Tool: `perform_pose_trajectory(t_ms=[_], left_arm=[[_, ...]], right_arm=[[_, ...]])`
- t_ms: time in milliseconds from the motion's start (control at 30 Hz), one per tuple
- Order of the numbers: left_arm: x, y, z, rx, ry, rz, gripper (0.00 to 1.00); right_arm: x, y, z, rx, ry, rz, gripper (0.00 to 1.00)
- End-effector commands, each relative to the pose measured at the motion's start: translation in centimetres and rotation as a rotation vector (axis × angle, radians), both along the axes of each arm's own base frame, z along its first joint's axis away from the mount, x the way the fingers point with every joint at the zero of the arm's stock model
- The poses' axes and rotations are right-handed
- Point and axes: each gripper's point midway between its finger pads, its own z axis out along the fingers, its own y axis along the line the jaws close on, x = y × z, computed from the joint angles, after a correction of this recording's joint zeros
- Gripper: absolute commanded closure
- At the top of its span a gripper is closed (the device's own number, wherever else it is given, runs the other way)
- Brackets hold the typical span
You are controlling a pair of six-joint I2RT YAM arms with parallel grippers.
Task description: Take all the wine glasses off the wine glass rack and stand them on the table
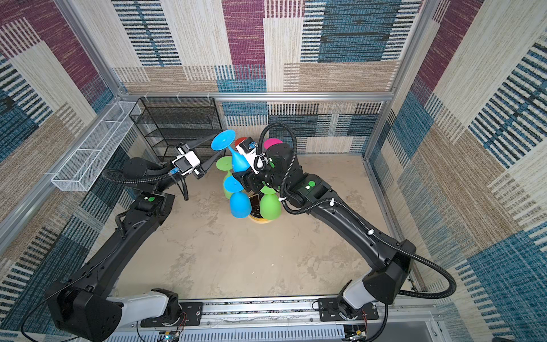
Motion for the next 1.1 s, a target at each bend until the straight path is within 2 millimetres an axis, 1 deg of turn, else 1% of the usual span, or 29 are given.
perform_pose_trajectory(t_ms=[0,67,167,200,367,533,700,767,867,900,933,1000,1067], left_arm=[[-0.7,-0.2,0.2,0.048,-0.068,-0.002,0.59],[-0.7,-0.3,0.0,0.057,-0.069,0.0,0.63],[-0.8,-0.3,-0.1,0.067,-0.082,0.0,0.66],[-0.6,-0.4,-0.7,0.081,-0.051,-0.002,0.66],[-0.5,-0.4,-0.8,0.089,-0.064,0.012,0.73],[-0.5,-0.2,-0.8,0.095,-0.086,0.029,0.9],[-0.5,-0.2,-0.7,0.096,-0.099,0.038,0.98],[-0.5,-0.1,-0.7,0.09,-0.102,0.047,1.0],[-0.3,0.0,-0.8,0.077,-0.085,0.05,1.0],[-0.6,0.1,-0.2,0.062,-0.108,0.051,1.0],[-0.5,0.2,-0.2,0.053,-0.104,0.055,1.0],[-0.1,0.6,0.0,0.029,-0.089,0.082,1.0],[0.4,1.2,0.6,-0.02,-0.055,0.12,1.0]], right_arm=[[-0.1,0.3,0.6,0.009,-0.013,0.01,0.68],[-0.1,0.4,0.5,0.007,-0.008,0.014,0.68],[-0.2,0.5,0.4,0.007,-0.005,0.017,0.68],[-0.2,0.5,0.4,0.006,-0.005,0.018,0.68],[-0.3,0.7,0.4,0.008,-0.001,0.024,0.68],[-0.3,0.8,0.1,0.004,0.007,0.028,0.68],[-0.3,0.9,0.0,0.006,0.014,0.033,0.67],[-0.4,1.0,0.1,0.01,0.016,0.04,0.61],[-0.9,1.0,0.6,0.031,0.015,0.055,0.43],[-1.1,1.0,0.8,0.043,0.012,0.064,0.34],[-1.3,1.0,1.1,0.055,0.01,0.071,0.28],[-1.7,0.8,1.9,0.079,-0.001,0.08,0.18],[-2.1,0.6,2.7,0.103,-0.014,0.083,0.12]])
